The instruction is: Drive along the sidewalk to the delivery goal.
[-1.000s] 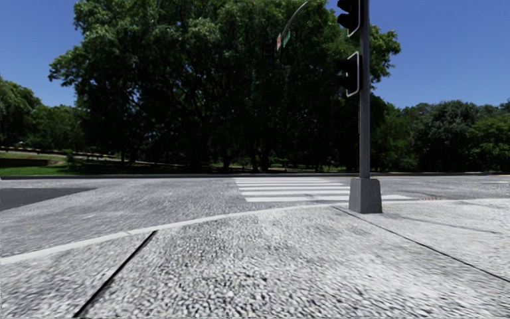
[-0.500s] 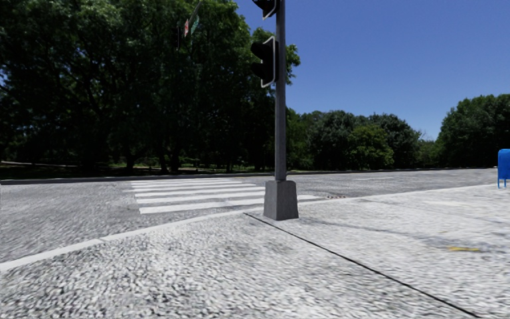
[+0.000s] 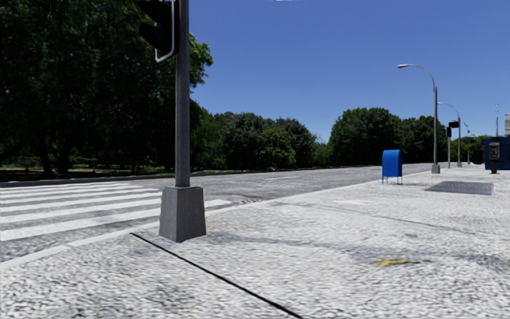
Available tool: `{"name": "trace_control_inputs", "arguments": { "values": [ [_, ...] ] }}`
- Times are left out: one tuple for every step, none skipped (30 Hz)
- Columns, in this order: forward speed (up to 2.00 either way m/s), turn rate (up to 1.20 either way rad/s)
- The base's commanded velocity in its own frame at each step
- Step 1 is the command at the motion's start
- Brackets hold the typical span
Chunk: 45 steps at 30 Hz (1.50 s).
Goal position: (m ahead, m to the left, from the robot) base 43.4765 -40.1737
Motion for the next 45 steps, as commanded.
{"name": "trace_control_inputs", "arguments": {
  "values": [
    [1.57,-0.79],
    [1.57,-0.79],
    [1.57,-0.79],
    [1.57,-0.79],
    [1.57,-0.79],
    [1.57,-0.79],
    [1.6,-0.79],
    [1.6,-0.79],
    [1.62,-0.79],
    [2.0,-0.79],
    [2.0,-0.79],
    [2.0,-0.79],
    [2.0,-0.79],
    [2.0,-0.79],
    [2.0,-0.79],
    [2.0,-0.79],
    [2.0,-0.79],
    [2.0,-0.79],
    [2.0,-0.79],
    [2.0,-0.79],
    [2.0,-0.79],
    [2.0,-0.79],
    [2.0,-0.79],
    [2.0,-0.79],
    [2.0,-0.71],
    [2.0,-0.69],
    [2.0,-0.68],
    [2.0,-0.68],
    [2.0,-0.68],
    [2.0,-0.59],
    [2.0,-0.12],
    [2.0,0.0],
    [2.0,0.0],
    [2.0,0.0],
    [2.0,0.0],
    [2.0,0.0],
    [2.0,0.0],
    [2.0,0.0],
    [2.0,0.0],
    [2.0,0.0],
    [2.0,0.0],
    [2.0,0.0],
    [2.0,0.0],
    [2.0,0.0],
    [2.0,0.0]
  ]
}}
